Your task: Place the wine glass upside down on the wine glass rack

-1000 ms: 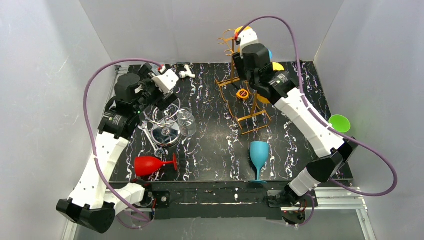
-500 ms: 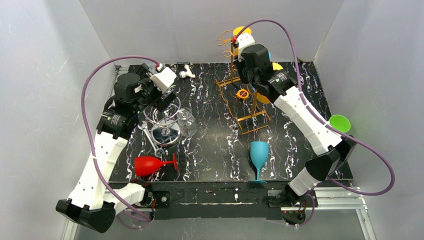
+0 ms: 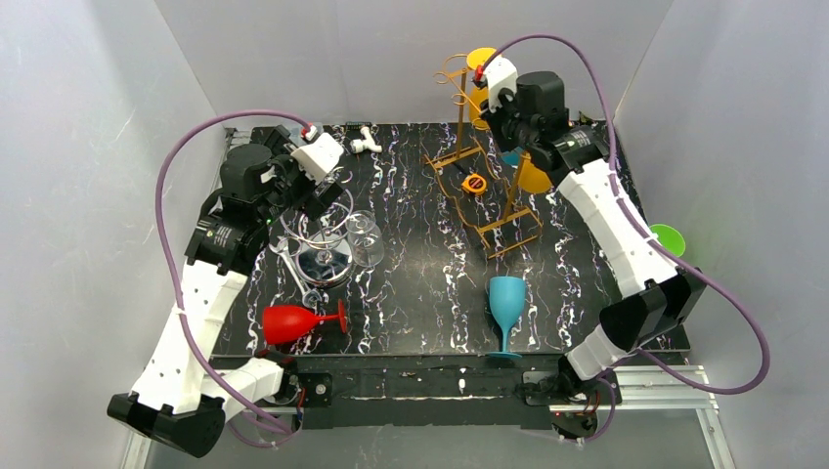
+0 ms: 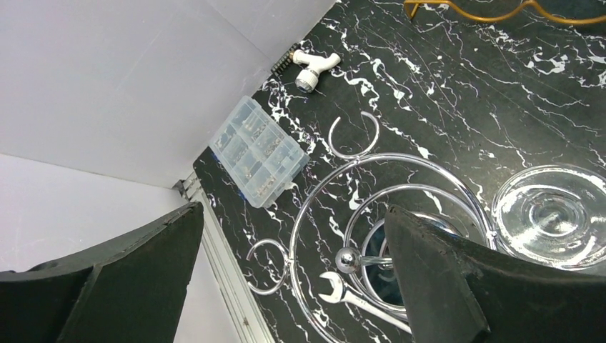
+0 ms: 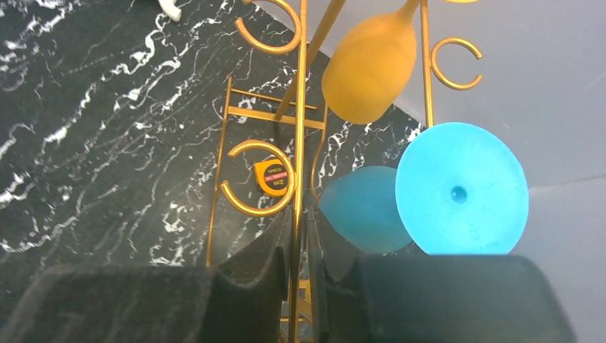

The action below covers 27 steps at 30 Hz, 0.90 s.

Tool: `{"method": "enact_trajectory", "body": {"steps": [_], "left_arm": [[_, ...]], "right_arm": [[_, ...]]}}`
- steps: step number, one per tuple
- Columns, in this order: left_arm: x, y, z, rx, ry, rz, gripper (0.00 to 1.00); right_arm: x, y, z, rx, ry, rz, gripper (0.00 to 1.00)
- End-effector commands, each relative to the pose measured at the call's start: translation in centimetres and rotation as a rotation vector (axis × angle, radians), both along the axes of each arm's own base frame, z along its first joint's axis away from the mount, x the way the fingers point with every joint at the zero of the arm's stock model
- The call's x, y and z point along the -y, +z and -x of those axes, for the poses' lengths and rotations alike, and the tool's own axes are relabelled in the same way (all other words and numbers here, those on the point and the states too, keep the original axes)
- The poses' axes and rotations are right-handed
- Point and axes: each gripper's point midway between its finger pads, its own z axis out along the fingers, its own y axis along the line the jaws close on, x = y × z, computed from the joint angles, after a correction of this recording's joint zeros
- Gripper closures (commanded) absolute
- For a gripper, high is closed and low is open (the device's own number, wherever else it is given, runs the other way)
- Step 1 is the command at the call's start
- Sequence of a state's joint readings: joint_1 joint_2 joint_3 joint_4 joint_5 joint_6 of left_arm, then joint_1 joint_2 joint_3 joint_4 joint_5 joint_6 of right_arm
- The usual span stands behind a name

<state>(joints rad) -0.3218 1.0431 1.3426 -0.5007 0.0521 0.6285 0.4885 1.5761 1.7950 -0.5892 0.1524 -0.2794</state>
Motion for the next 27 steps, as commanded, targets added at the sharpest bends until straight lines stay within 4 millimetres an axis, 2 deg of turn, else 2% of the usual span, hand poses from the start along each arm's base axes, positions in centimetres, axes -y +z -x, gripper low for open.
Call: {"method": "enact_trajectory", "body": {"steps": [1,4,6,9,12,15,18,24,25,27], "left_arm": [[-0.4,1.6,0.8,0.013,0.016,0.025,0.02],[-0.4,1.9,1.1,0.007,0.017,0.034,0.02],[-0.5,1.8,1.3,-0.001,0.016,0.032,0.02],[-0.7,1.9,1.5,-0.001,0.016,0.019,0.02],[-0.6,2.3,1.5,0.001,0.011,0.011,0.02],[-0.5,2.8,1.3,0.001,0.014,0.025,0.02],[-0.3,2.8,1.3,-0.006,0.009,0.038,0.02],[-0.4,3.1,1.6,0.001,0.012,0.046,0.02],[-0.4,3.1,1.6,0.002,0.012,0.047,0.02],[-0.4,3.1,1.7,0.003,0.010,0.045,0.02]], "right_arm": [[0.4,1.4,-0.4,0.058,0.189,0.080,0.78],[0.8,1.1,-0.6,0.089,0.275,0.159,0.81],[1.4,1.1,-0.8,0.127,0.321,0.221,0.79],[2.7,1.9,-1.4,0.185,0.329,0.265,0.70],[4.8,2.5,-2.2,0.204,0.265,0.273,0.64],[6.0,2.6,-2.2,0.232,0.193,0.258,0.44],[5.5,4.1,-1.2,0.292,0.191,0.170,0.27],[3.1,7.3,0.7,0.271,0.247,-0.039,0.18],[3.0,7.9,0.7,0.270,0.241,-0.069,0.15],[2.7,9.2,0.6,0.277,0.228,-0.120,0.03]]}}
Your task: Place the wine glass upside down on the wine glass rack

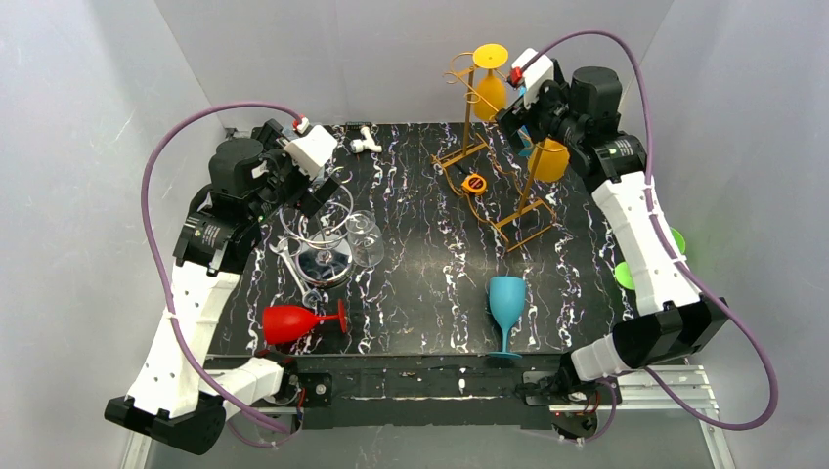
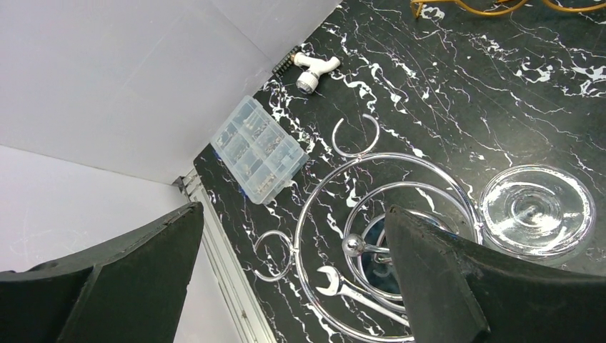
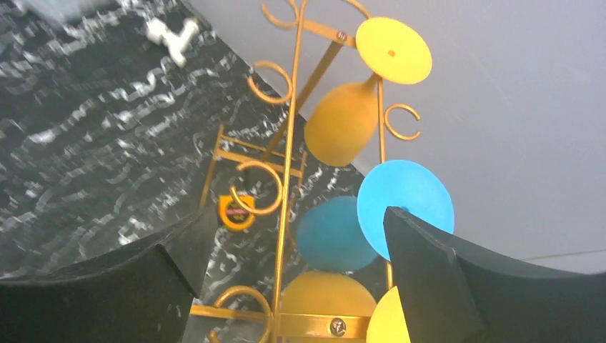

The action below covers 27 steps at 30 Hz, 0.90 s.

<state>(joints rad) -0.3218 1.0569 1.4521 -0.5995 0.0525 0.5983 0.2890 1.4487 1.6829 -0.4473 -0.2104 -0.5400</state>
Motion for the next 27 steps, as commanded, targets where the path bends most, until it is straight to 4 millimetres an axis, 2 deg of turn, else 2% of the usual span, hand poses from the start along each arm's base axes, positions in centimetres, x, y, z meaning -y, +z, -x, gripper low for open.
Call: {"method": "enact_trajectory", "body": {"steps": [1,3,6,9,13,21,27], "left_arm": [[-0.2,1.0,0.7,0.017,0.003,0.020,0.02],[-0.2,1.0,0.7,0.018,0.003,0.020,0.02],[-0.3,1.1,0.8,0.021,0.007,0.023,0.02],[-0.4,1.1,0.7,0.026,0.013,0.021,0.02],[-0.4,1.1,0.6,0.037,0.012,0.013,0.02],[-0.5,1.1,0.3,0.051,0.015,0.004,0.02],[-0.5,1.0,0.2,0.054,0.013,0.003,0.02]], "right_arm": [[-1.3,5.7,0.5,0.042,0.013,-0.198,0.02],[-1.9,6.3,-0.4,0.011,-0.006,-0.263,0.02],[-2.9,5.8,-2.6,-0.052,-0.091,-0.319,0.02],[-4.9,4.3,-3.8,-0.071,-0.150,-0.285,0.02],[-6.1,3.2,-5.1,-0.069,-0.253,-0.242,0.10],[-8.0,1.5,-6.1,-0.050,-0.299,-0.168,0.15],[-7.4,0.7,-6.4,-0.035,-0.349,-0.136,0.19]]}}
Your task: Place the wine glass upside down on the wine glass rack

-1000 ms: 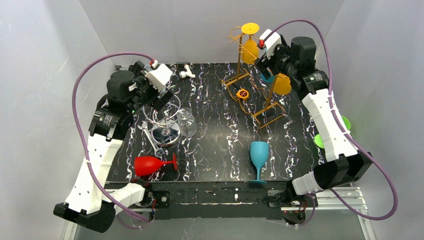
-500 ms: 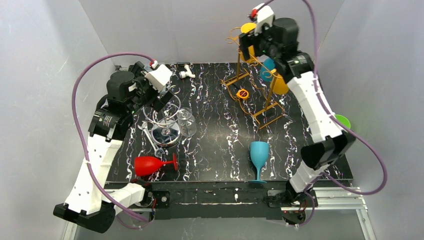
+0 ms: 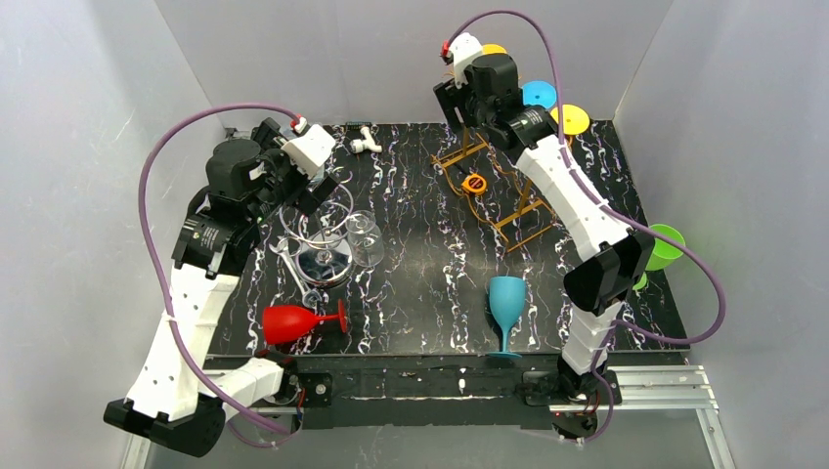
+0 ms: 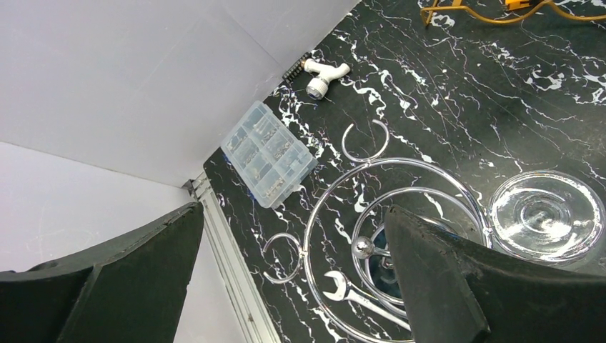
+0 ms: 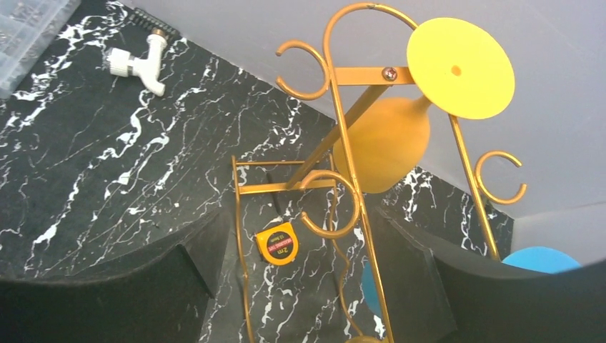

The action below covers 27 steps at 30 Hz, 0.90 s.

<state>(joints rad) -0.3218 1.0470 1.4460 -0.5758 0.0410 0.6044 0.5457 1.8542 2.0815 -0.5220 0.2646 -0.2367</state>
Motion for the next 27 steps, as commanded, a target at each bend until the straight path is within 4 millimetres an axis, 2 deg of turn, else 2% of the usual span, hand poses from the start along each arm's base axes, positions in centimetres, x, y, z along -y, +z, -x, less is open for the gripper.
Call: {"method": "enact_trajectory", "body": {"steps": [1,6,10,16,20,22,25,27], "left_arm": [[-0.3,0.4,0.3,0.024,0.003,0.005,0.02],[-0.2,0.5,0.3,0.028,0.001,0.005,0.02],[-0.3,0.8,0.4,0.036,0.002,0.003,0.02],[-0.6,1.0,0.7,0.052,0.004,-0.017,0.02],[-0.6,1.2,0.7,0.056,-0.001,-0.015,0.02],[-0.6,1.3,0.7,0.059,-0.001,-0.016,0.02],[-0.6,1.5,0.7,0.065,0.000,-0.020,0.02],[-0.7,1.6,0.8,0.070,0.000,-0.025,0.02]], "right_arm": [[1.5,3.7,-0.1,0.109,-0.079,-0.018,0.20],[1.6,1.5,-0.5,0.075,-0.100,0.009,0.27],[1.2,0.0,-1.1,0.057,-0.089,0.010,0.39],[0.5,0.7,-1.0,0.113,0.008,0.014,0.53],[-0.2,1.5,0.4,0.171,0.189,0.010,0.53],[0.6,1.9,0.7,0.168,0.274,-0.016,0.55],[2.5,2.4,0.8,0.130,0.362,-0.087,0.68],[3.2,2.5,1.4,0.119,0.439,-0.112,0.71]]}}
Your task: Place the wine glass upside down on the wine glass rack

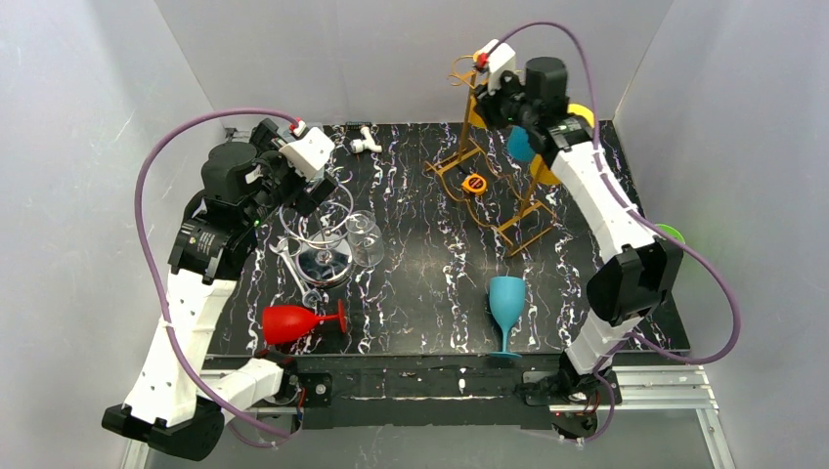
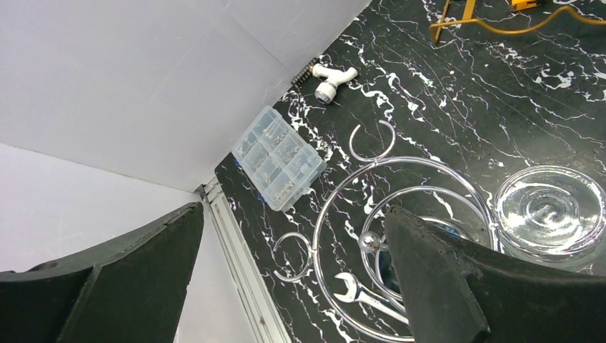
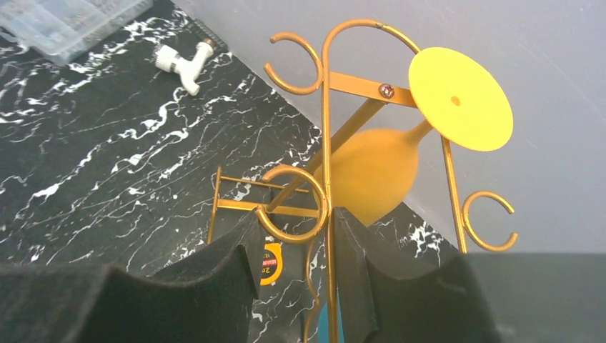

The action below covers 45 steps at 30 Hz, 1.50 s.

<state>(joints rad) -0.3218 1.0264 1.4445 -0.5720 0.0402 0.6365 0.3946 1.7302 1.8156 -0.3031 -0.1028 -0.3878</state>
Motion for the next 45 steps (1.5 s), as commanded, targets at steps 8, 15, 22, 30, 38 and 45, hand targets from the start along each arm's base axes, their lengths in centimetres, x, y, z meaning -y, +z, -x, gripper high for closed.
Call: {"method": "enact_trajectory", "body": {"steps": [8,15,22,30,38,45], "left_arm": [[-0.6,1.3,0.4,0.042,0.012,-0.011,0.02],[-0.9,1.4,0.4,0.043,0.019,-0.031,0.02],[-0.8,1.5,0.1,0.038,0.019,-0.031,0.02],[-0.9,2.3,0.5,0.059,0.021,-0.018,0.02],[-1.7,3.4,0.8,0.074,0.073,0.010,0.02],[-1.6,4.5,1.2,0.087,0.082,0.058,0.02]], "right_arm": [[1.0,2.8,5.3,0.018,0.510,-0.056,0.66],[0.3,3.1,7.4,-0.008,0.708,-0.124,0.63],[1.0,4.4,5.8,-0.001,0.591,-0.134,0.22],[1.6,9.7,9.7,0.115,0.541,-0.195,0.02],[1.8,13.3,14.9,0.130,0.503,-0.332,0.02],[0.1,16.2,24.4,-0.063,0.775,-0.831,0.02]]}}
